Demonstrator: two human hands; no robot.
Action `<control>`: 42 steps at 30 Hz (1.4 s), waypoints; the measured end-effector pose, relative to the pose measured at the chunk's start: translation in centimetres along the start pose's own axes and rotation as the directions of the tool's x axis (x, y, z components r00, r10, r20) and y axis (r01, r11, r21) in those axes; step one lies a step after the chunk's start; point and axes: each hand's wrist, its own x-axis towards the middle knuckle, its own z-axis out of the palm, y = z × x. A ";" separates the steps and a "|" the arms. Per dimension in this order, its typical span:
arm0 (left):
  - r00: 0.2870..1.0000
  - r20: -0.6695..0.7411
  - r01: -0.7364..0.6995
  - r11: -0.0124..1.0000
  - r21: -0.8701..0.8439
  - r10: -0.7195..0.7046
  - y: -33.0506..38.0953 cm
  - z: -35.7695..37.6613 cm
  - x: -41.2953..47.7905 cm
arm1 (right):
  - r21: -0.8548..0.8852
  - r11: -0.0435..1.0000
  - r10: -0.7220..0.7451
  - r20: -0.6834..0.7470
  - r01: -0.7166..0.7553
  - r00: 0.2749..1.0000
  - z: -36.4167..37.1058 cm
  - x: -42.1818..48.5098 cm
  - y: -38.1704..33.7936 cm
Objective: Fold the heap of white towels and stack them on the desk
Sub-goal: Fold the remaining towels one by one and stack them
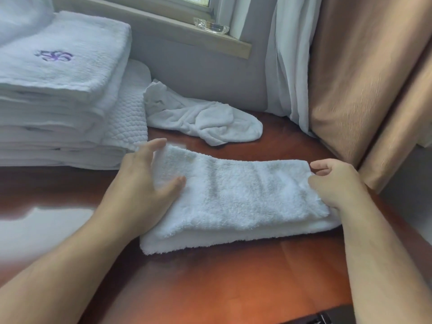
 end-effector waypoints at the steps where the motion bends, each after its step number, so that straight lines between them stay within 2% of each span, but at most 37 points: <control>1: 0.998 0.050 -0.023 0.999 -0.037 0.025 0.0 -0.2 0.0 | 0.014 1.000 0.020 0.035 -0.020 0.999 0.1 -0.1 -0.2; 3: 0.987 0.145 -0.063 0.995 -0.080 0.074 0.1 -0.7 -0.1 | 0.005 0.999 0.031 0.102 -0.032 0.994 0.5 -0.5 -0.3; 5: 0.978 0.186 -0.080 0.994 -0.070 0.092 0.1 -1.1 -0.2 | 0.019 1.000 -0.005 0.096 0.003 0.995 0.7 -1.0 0.0; 7: 0.981 0.171 -0.081 0.996 -0.044 0.087 0.1 -1.2 -0.3 | 0.104 0.993 -0.058 -0.038 0.061 0.998 0.5 -1.4 0.2; 9: 0.985 0.157 -0.064 0.998 -0.022 0.067 0.2 -1.0 -0.6 | 0.147 0.977 -0.119 -0.236 0.156 0.964 0.0 -1.9 0.3; 11: 0.986 0.165 -0.031 0.999 0.020 0.028 0.2 -0.9 -0.8 | 0.042 0.967 -0.217 -0.375 0.250 0.901 -0.5 -2.3 0.2; 12: 0.985 0.174 -0.014 0.999 0.045 0.006 0.2 -0.9 -0.8 | -0.031 0.963 -0.259 -0.388 0.269 0.885 -0.7 -2.4 0.1; 13: 0.982 0.186 0.003 0.998 0.067 -0.015 0.3 -0.9 -0.9 | -0.100 0.961 -0.277 -0.354 0.258 0.893 -0.9 -2.5 0.0; 16: 0.976 0.209 0.024 0.990 0.141 -0.054 0.7 -0.5 -1.0 | -0.354 0.922 -0.203 -0.104 0.154 0.974 -1.0 -2.6 -0.4; 18: 0.975 0.219 0.005 0.982 0.189 -0.047 1.1 0.0 -1.3 | -0.485 0.863 -0.187 -0.040 0.145 0.981 -1.0 -3.0 -0.6; 19: 0.974 0.224 -0.008 0.978 0.208 -0.040 1.2 0.1 -1.4 | -0.488 0.858 -0.222 -0.076 0.158 0.972 -1.0 -3.2 -0.9; 21: 0.970 0.242 -0.017 0.975 0.221 -0.038 1.2 0.2 -1.4 | -0.386 0.886 -0.331 -0.140 0.257 0.933 -0.8 -3.8 -1.9; 22: 0.966 0.255 -0.015 0.976 0.218 -0.042 1.1 0.2 -1.4 | -0.305 0.896 -0.367 -0.097 0.324 0.925 -0.3 -4.1 -2.6; 24: 0.961 0.271 -0.008 0.979 0.203 -0.048 1.0 0.1 -1.5 | -0.182 0.907 -0.352 0.168 0.380 0.921 1.4 -5.1 -3.9; 26: 0.967 0.252 -0.006 0.983 0.185 -0.041 0.9 0.1 -1.6 | -0.244 0.894 -0.269 0.378 0.376 0.886 3.3 -6.2 -4.0; 29: 0.988 0.150 0.020 0.998 0.051 -0.028 0.7 -0.3 -1.2 | -0.330 0.862 -0.257 0.373 0.386 0.892 4.6 -6.1 -3.5; 31: 0.994 0.095 0.057 0.995 -0.085 -0.049 0.4 -0.9 -0.6 | -0.292 0.872 -0.321 0.266 0.394 0.909 4.7 -6.4 -3.7; 32: 0.994 0.085 0.083 0.987 -0.138 -0.072 0.2 -1.2 -0.5 | -0.229 0.869 -0.412 0.160 0.439 0.897 4.6 -6.8 -4.1; 34: 0.989 0.090 0.139 0.961 -0.238 -0.121 -0.1 -1.7 -0.6 | -0.103 0.782 -0.622 -0.056 0.615 0.781 4.4 -8.6 -5.0; 35: 0.986 0.091 0.162 0.941 -0.296 -0.141 -0.3 -1.9 -0.6 | -0.032 0.710 -0.702 -0.099 0.703 0.705 4.2 -9.8 -5.3; 36: 0.983 0.087 0.184 0.916 -0.356 -0.164 -0.4 -2.1 -0.7 | 0.077 0.655 -0.749 -0.068 0.751 0.660 4.0 -11.3 -5.8; 38: 0.970 0.098 0.241 0.843 -0.481 -0.221 -0.5 -2.3 -0.6 | 0.259 0.646 -0.762 0.160 0.718 0.628 3.8 -14.4 -7.1; 40: 0.943 0.166 0.323 0.678 -0.661 -0.287 -0.5 -2.5 -0.5 | 0.193 0.651 -0.747 0.335 0.734 0.575 4.5 -17.0 -7.7; 42: 0.934 0.220 0.333 0.465 -0.820 -0.282 -0.3 -2.6 -0.7 | 0.054 0.633 -0.736 0.353 0.772 0.579 5.8 -18.6 -8.1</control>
